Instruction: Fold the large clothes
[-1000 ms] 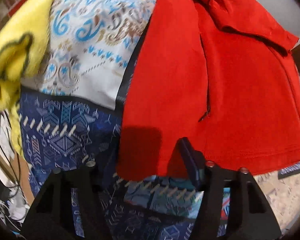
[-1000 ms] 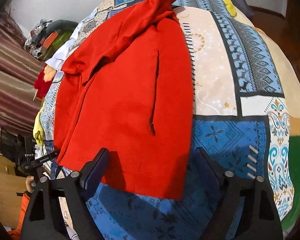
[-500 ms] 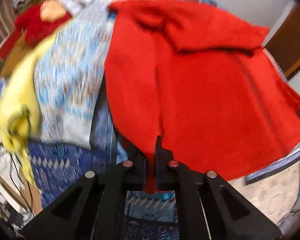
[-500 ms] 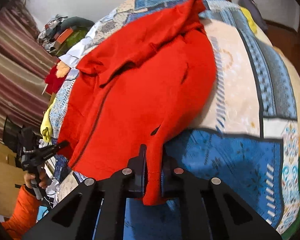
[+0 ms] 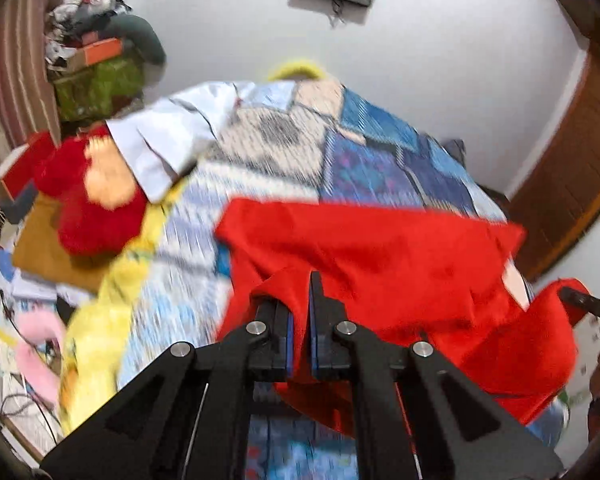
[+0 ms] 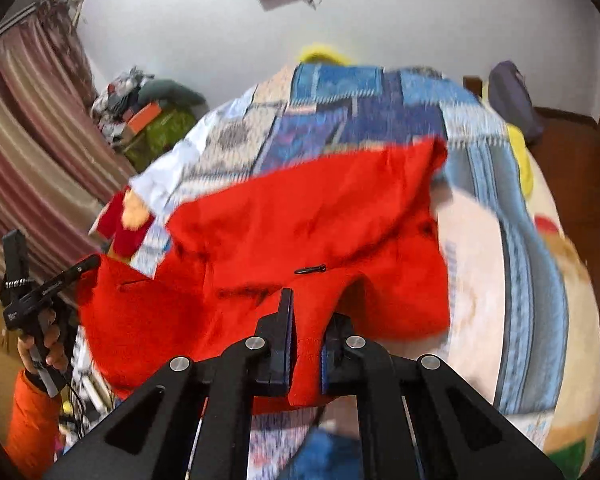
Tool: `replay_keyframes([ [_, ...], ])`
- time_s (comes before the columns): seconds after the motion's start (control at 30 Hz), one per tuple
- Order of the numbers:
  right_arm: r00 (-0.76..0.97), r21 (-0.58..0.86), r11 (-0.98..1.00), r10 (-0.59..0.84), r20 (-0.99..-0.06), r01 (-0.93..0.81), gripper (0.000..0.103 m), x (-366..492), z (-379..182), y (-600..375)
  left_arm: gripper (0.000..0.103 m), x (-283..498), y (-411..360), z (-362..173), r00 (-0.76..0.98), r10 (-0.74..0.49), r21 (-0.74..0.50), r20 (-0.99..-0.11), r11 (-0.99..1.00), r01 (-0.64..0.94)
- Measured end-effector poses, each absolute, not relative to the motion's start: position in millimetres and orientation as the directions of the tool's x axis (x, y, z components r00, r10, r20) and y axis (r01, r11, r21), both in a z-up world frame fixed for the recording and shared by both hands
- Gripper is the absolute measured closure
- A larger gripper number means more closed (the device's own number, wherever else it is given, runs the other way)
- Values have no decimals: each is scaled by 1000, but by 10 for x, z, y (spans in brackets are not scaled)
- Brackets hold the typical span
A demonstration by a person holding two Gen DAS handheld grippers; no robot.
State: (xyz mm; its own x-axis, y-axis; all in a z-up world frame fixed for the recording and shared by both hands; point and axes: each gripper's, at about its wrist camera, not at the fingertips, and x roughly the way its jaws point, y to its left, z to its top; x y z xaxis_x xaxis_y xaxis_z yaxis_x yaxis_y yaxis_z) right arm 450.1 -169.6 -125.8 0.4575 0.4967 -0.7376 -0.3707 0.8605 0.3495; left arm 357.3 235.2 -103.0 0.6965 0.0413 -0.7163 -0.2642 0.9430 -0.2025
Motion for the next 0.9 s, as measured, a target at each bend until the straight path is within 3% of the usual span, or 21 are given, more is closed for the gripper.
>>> replay_keyframes([
  [0.23,510,329,900,434,-743,-287,96,5638,-1271,-1468,97,4590,2857,-1211,668,178,-158,-722,898,-410],
  [0.47,455,279,939,342,-822,-202,96,6579,-1998,-1354,97,5405,3098,-2117,541,228,-82,-809,868,-489],
  [0.63,446,260,926,362,-818,-273,95,6716,-2155,-1393,96,5638,3052,-2476,484,264,-1,-834,877,-480],
  [0.9,405,423,868,496,-768,-260,94,6767,-1941,-1718,95,5761,2984,-2608,403,306,80,-863,868,-490],
])
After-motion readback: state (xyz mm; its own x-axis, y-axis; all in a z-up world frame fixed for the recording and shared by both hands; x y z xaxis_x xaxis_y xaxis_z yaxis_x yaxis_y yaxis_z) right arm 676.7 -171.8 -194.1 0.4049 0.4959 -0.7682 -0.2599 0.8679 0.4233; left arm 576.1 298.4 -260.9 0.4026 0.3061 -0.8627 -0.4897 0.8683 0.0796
